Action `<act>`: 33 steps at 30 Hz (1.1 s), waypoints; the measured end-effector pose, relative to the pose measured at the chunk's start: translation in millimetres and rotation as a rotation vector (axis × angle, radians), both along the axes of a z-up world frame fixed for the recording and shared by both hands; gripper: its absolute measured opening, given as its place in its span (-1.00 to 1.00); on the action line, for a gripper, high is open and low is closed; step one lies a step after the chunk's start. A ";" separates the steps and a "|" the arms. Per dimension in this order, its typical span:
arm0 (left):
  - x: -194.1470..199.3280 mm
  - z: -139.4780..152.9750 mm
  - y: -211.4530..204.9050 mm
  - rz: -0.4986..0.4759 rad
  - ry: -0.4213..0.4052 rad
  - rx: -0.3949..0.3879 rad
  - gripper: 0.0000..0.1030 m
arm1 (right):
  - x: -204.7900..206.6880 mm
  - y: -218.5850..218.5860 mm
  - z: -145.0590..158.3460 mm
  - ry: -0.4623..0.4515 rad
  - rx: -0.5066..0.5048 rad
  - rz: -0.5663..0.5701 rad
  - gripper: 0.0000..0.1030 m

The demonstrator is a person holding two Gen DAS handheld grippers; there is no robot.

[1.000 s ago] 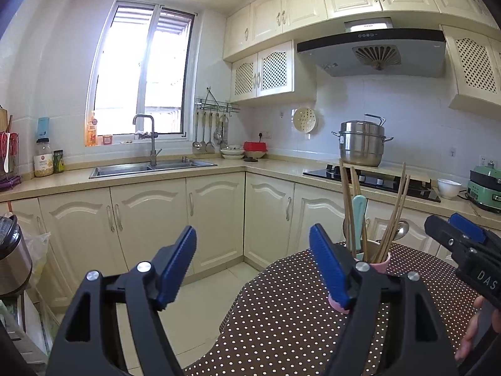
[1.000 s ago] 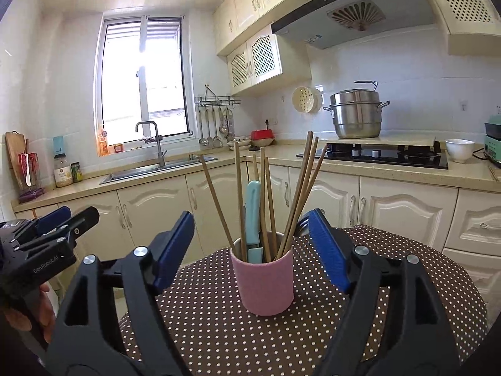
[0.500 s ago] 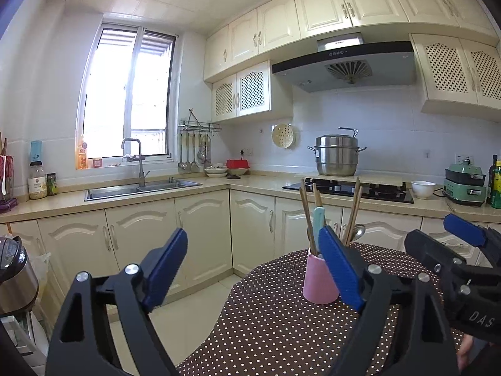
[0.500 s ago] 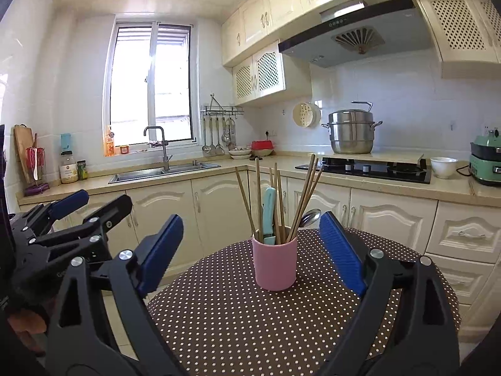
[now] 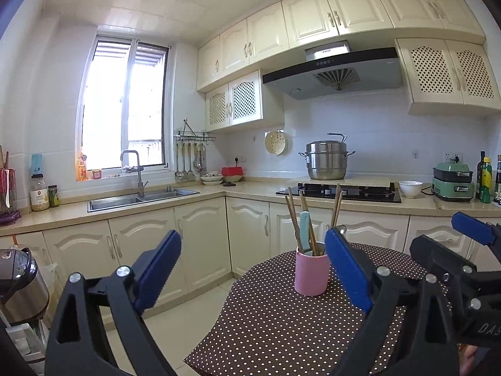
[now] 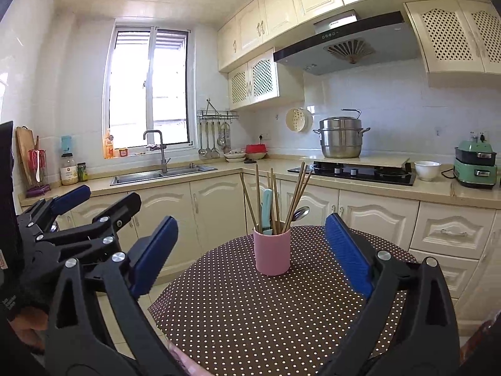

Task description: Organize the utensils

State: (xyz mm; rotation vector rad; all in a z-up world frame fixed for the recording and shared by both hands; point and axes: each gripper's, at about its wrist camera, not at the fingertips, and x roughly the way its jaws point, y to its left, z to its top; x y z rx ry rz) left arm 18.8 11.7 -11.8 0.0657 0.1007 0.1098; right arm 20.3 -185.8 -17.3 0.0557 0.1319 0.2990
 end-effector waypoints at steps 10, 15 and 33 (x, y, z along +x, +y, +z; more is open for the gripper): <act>-12.5 9.7 -7.2 -0.014 -0.011 -0.001 0.81 | -15.8 1.8 6.3 -0.028 -0.017 0.007 0.83; -14.6 11.7 -7.9 -0.017 -0.015 0.005 0.81 | -19.6 -1.4 8.2 -0.031 -0.008 0.006 0.83; -13.1 13.8 -10.2 -0.028 -0.004 -0.002 0.81 | -20.3 -5.8 6.9 -0.019 -0.006 -0.002 0.84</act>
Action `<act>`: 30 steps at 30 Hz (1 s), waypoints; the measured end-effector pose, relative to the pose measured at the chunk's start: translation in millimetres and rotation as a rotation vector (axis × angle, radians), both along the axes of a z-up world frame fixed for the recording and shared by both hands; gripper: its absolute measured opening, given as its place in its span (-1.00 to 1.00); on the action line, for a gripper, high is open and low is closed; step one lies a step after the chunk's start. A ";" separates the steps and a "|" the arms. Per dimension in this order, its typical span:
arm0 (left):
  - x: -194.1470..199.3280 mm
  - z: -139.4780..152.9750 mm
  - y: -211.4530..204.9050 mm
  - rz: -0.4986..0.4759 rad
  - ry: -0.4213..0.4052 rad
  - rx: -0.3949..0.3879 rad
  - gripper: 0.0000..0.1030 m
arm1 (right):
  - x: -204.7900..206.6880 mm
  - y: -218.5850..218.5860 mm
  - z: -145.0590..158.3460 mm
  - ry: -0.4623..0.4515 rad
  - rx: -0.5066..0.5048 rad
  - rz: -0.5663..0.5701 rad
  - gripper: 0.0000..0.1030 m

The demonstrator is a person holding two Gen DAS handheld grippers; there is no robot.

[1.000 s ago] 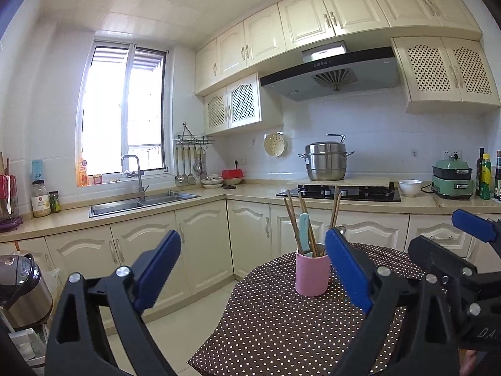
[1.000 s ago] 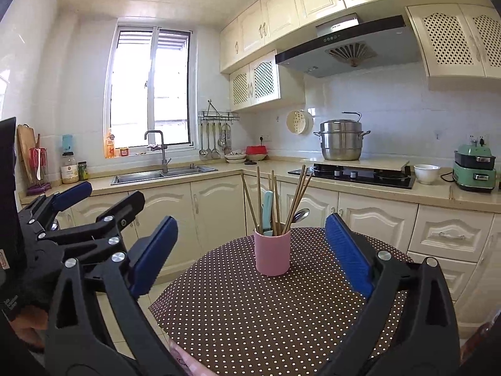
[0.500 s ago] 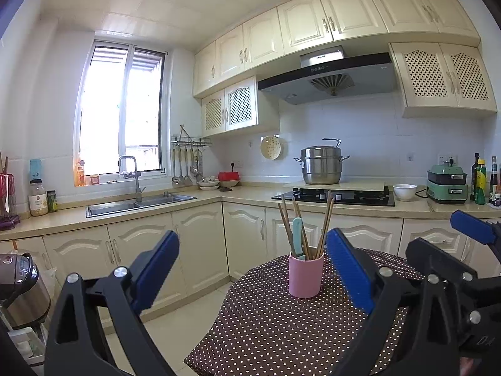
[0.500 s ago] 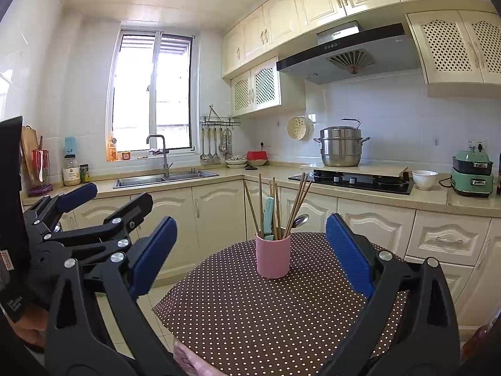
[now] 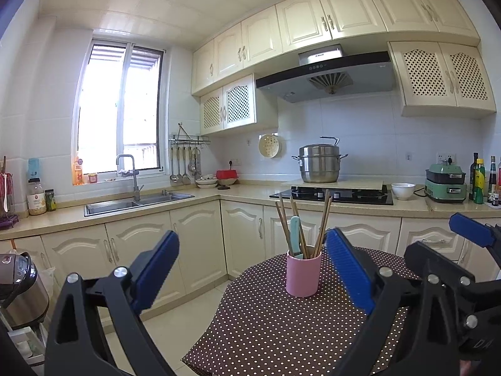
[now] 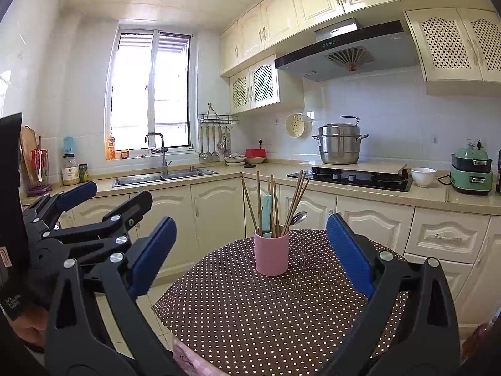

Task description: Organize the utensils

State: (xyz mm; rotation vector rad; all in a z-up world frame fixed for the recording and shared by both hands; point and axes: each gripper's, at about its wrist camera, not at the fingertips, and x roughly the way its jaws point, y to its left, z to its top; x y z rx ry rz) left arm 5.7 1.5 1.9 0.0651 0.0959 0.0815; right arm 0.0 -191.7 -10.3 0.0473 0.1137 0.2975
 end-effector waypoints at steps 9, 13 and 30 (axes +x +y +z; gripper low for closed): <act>1.0 -1.2 2.7 -0.003 0.001 -0.002 0.81 | 0.4 1.2 0.0 0.005 -0.004 0.001 0.85; 1.3 -2.9 2.9 -0.004 0.005 -0.001 0.81 | 1.2 1.6 -0.2 0.008 -0.005 0.003 0.85; 0.8 -5.8 7.4 -0.001 0.012 -0.007 0.81 | 1.2 4.6 -3.2 0.016 -0.007 0.005 0.85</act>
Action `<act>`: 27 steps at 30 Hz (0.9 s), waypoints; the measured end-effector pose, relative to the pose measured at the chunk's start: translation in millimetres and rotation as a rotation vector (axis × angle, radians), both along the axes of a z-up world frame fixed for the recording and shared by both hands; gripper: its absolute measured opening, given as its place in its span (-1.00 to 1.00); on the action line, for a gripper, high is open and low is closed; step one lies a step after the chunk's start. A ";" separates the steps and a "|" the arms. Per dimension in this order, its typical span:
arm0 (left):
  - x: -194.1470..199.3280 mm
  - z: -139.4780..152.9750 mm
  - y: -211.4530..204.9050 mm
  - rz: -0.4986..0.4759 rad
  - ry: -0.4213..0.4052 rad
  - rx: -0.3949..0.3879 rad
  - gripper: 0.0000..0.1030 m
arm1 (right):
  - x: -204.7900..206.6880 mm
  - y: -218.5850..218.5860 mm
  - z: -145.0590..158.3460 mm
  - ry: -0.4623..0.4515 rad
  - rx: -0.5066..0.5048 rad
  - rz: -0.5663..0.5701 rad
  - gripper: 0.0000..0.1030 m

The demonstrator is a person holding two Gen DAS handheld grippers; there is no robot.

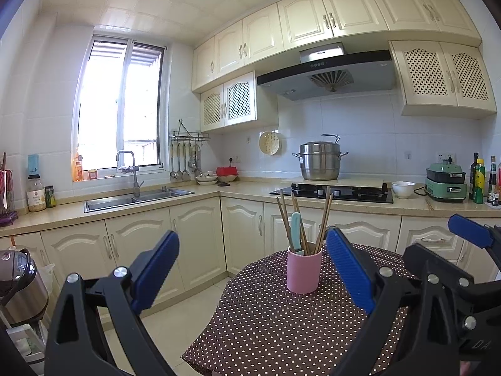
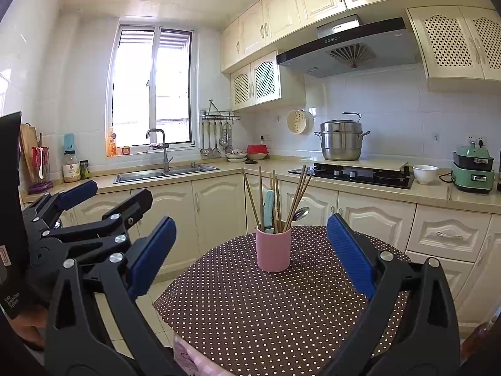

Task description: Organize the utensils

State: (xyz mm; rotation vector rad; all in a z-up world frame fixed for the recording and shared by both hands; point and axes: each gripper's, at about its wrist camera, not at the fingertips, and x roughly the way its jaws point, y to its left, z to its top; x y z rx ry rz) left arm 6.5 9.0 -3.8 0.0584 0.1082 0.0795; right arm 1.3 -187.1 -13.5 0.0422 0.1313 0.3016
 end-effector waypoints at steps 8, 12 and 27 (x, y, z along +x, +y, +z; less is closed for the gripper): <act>0.4 -0.1 -0.1 0.004 0.000 0.002 0.81 | -0.1 2.0 -0.2 0.004 0.002 0.001 0.85; 0.6 -0.2 -0.5 0.003 -0.001 0.004 0.81 | 0.2 1.8 -1.2 0.006 0.006 0.003 0.85; 0.5 -0.9 -1.7 0.003 -0.001 0.007 0.81 | 0.2 0.2 -3.1 0.009 0.010 0.004 0.85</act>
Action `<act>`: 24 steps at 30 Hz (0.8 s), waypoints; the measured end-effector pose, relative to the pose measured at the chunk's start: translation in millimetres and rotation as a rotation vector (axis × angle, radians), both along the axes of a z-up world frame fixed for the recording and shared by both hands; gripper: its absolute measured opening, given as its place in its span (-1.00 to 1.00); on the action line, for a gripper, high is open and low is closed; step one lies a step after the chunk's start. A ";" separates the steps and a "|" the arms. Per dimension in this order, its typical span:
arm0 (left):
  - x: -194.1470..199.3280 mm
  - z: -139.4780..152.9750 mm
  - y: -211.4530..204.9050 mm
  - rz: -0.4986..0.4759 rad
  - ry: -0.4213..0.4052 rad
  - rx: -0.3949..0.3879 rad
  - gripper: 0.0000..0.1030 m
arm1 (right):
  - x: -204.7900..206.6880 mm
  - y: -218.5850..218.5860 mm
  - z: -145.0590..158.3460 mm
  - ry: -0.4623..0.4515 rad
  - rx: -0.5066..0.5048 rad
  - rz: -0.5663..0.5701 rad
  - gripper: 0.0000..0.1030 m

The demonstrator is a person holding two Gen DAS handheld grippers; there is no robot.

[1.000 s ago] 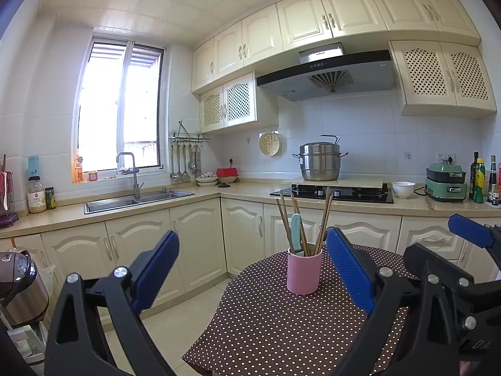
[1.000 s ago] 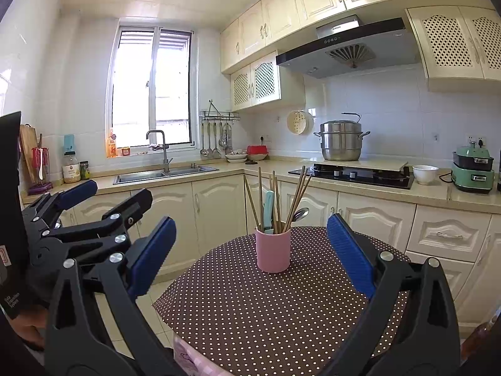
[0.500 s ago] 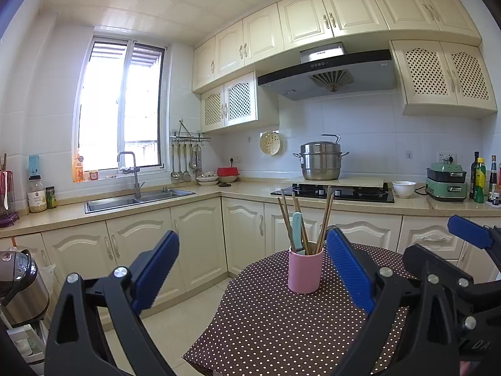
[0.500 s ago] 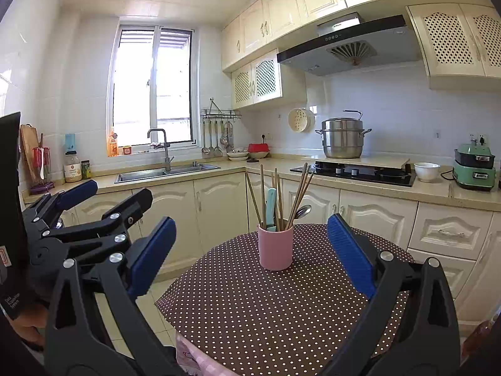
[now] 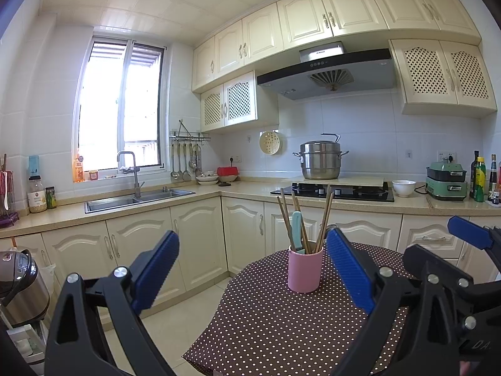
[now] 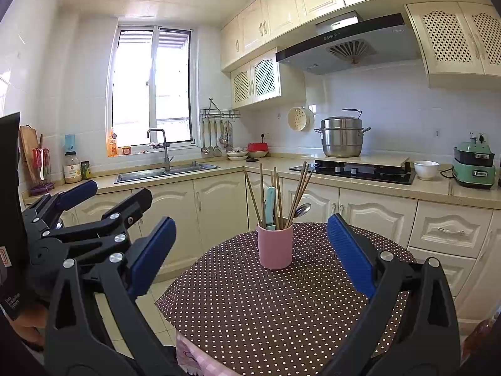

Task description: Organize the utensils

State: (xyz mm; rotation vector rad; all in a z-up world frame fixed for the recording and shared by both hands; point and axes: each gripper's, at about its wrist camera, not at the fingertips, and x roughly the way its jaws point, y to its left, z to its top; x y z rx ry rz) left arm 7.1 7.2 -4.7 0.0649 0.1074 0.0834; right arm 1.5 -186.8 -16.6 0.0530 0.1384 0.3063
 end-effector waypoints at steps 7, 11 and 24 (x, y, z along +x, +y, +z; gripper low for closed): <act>0.1 -0.6 -1.1 0.001 0.001 0.003 0.81 | -1.5 0.9 -1.8 0.003 0.003 -0.001 0.85; 0.1 -0.5 -1.1 0.000 0.001 0.003 0.81 | -3.3 1.9 -2.8 0.005 0.004 -0.003 0.85; -0.4 -2.7 -1.8 0.000 0.005 0.004 0.81 | -3.2 3.5 -3.8 0.012 0.007 -0.001 0.85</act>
